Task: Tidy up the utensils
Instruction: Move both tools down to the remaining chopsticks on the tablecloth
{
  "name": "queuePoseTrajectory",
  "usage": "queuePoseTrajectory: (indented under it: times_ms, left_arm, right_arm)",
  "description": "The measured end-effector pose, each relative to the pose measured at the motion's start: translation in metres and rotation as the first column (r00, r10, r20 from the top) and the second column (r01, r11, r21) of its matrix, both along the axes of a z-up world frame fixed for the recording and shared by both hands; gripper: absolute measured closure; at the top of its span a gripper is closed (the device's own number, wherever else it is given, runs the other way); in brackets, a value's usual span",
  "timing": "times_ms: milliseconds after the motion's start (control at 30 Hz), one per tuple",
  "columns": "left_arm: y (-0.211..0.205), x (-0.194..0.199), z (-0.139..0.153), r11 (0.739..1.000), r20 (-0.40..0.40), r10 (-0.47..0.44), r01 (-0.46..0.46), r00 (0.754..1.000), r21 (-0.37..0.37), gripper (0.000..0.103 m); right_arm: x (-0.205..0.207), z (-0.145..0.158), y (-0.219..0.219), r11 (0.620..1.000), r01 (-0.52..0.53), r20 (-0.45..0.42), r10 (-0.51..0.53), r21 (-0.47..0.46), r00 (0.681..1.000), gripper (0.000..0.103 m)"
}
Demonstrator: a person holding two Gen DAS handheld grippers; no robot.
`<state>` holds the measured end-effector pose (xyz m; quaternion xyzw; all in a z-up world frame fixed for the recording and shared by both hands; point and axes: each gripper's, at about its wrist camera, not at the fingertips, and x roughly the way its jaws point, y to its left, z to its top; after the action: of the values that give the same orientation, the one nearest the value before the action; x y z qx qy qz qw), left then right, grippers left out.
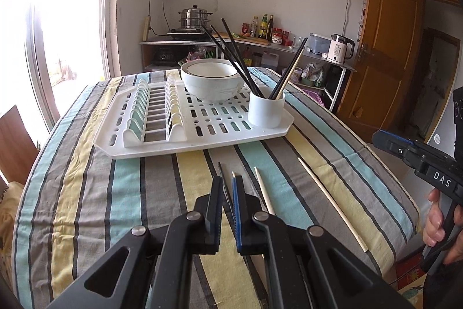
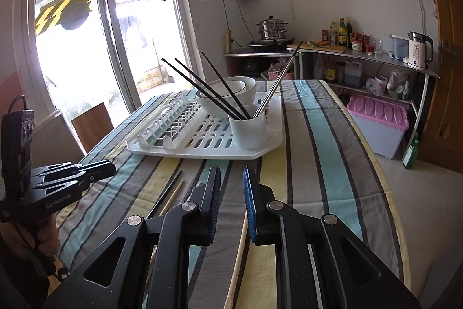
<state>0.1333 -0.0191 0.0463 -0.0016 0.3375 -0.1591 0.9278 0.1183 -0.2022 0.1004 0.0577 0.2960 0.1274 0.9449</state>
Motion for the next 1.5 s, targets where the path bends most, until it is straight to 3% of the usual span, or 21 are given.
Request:
queuePoseTrajectory:
  times_ms: [333,1133,1500]
  left_arm:
    - [-0.001,0.010,-0.024,1.000,-0.077,0.000,0.000,0.997,-0.003,0.091]
    - [-0.031,0.084,-0.072,0.998,-0.259,-0.004,0.021,0.966,0.061,0.090]
    - [-0.014,0.083,-0.073,0.998,-0.230,0.026,-0.011,0.973,0.063,0.093]
  right_arm:
    - [0.005,-0.020,0.010,1.000,-0.014,-0.061,0.014,-0.004,0.998,0.086]
    - [0.044,-0.046,0.045,0.997,-0.074,-0.161,0.076,0.013,0.984,0.086]
    - [0.061,-0.060,0.063,0.994,-0.110,-0.234,0.112,0.020,0.966,0.086]
